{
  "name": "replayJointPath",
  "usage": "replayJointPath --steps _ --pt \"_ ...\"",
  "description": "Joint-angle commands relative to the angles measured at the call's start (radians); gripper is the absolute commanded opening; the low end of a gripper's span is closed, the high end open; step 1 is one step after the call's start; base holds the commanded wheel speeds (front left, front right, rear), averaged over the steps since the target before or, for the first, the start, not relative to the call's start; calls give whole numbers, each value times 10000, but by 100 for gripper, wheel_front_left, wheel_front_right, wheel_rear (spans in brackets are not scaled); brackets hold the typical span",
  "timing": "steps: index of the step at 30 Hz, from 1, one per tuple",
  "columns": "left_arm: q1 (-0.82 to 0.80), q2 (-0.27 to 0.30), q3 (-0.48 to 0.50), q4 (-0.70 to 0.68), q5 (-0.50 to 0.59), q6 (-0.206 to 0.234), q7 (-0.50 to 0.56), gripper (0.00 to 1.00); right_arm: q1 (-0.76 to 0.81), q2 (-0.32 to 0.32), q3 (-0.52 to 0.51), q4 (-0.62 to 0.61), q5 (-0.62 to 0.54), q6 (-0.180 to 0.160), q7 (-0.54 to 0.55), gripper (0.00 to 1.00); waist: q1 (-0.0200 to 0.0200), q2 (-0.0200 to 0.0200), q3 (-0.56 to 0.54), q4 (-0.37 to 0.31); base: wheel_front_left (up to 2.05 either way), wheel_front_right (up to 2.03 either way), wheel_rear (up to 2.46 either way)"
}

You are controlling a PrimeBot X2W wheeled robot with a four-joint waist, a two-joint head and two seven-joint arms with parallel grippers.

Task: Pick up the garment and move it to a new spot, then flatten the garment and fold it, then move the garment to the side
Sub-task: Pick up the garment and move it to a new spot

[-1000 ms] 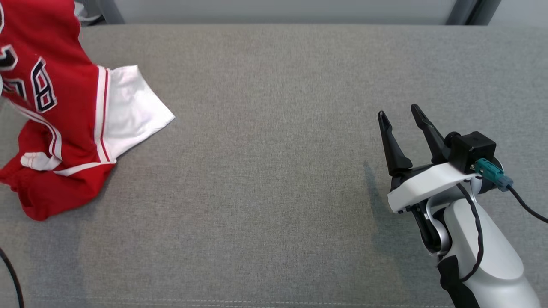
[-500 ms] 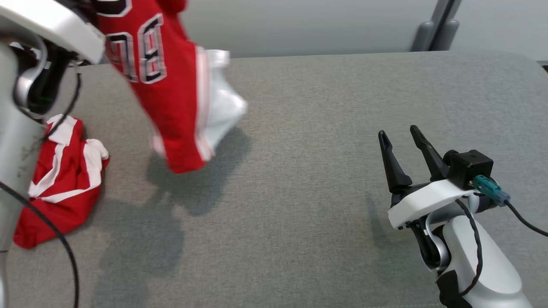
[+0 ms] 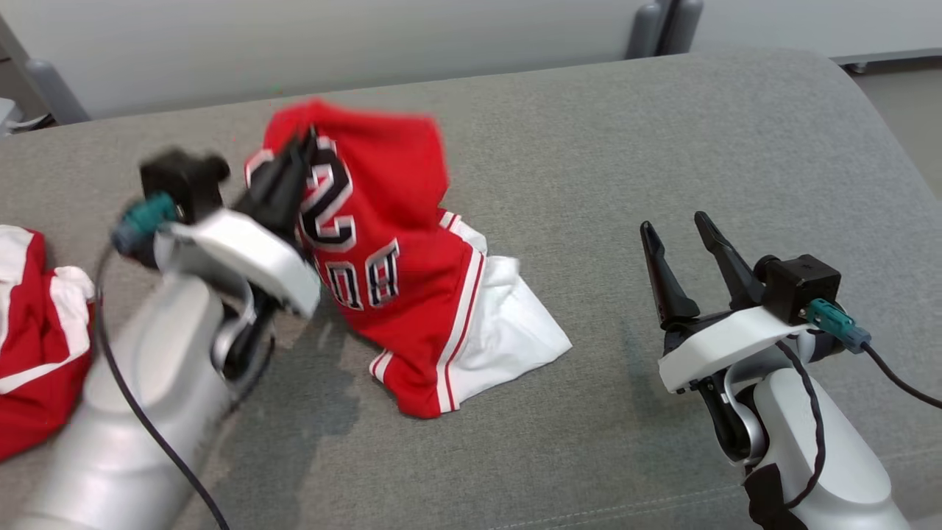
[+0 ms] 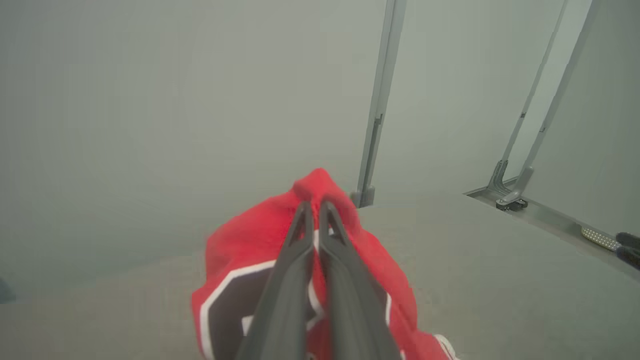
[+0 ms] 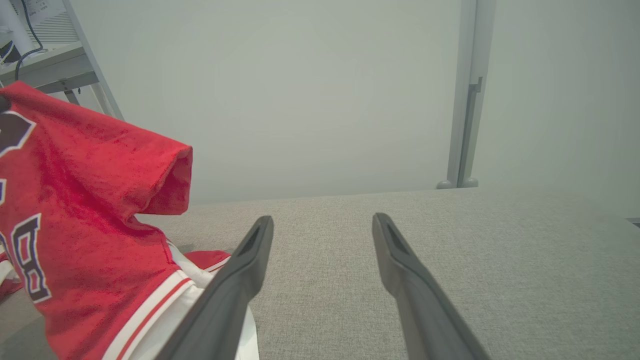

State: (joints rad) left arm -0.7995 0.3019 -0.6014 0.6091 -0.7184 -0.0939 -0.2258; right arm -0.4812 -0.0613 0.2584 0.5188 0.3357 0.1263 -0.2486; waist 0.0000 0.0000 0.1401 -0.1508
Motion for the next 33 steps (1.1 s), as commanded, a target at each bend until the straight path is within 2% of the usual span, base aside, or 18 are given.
replayJointPath --steps 1,5,6,7,8,12,21,30,33 --pt "335 52 273 172 287 75 -283 0 -194 109 227 -359 47 44 -132 100 0 0 93 -216 0 0 0" --pt "1005 -292 434 360 649 21 -349 0 -249 109 190 -330 -34 44 -132 100 0 0 90 -249 0 0 0" --pt "1212 -369 609 319 821 4 -352 7 -266 109 183 -319 -54 44 -132 100 0 0 83 -256 0 0 0" --pt "1420 -450 768 279 995 -14 -354 80 -273 109 176 -302 -66 44 -132 100 0 0 59 -251 0 0 0" --pt "1617 -529 951 271 1143 -22 -355 100 -272 109 167 -281 -77 44 -132 100 0 0 28 -235 0 0 0" --pt "2209 -671 1655 23 2006 5 -357 100 -211 95 203 -157 -111 44 -132 100 0 0 -143 -97 0 0 0" --pt "4009 -647 3520 -1548 4084 438 -358 100 113 71 405 32 -12 44 -132 100 0 0 -675 300 0 0 0" --pt "5940 -962 5560 -2604 5038 816 -359 100 605 54 430 35 1 44 -132 100 0 0 -1125 636 0 0 0" --pt "6450 -1167 6163 -2880 5203 804 -359 100 789 44 364 -37 -41 44 -132 100 0 0 -1190 703 0 0 0"
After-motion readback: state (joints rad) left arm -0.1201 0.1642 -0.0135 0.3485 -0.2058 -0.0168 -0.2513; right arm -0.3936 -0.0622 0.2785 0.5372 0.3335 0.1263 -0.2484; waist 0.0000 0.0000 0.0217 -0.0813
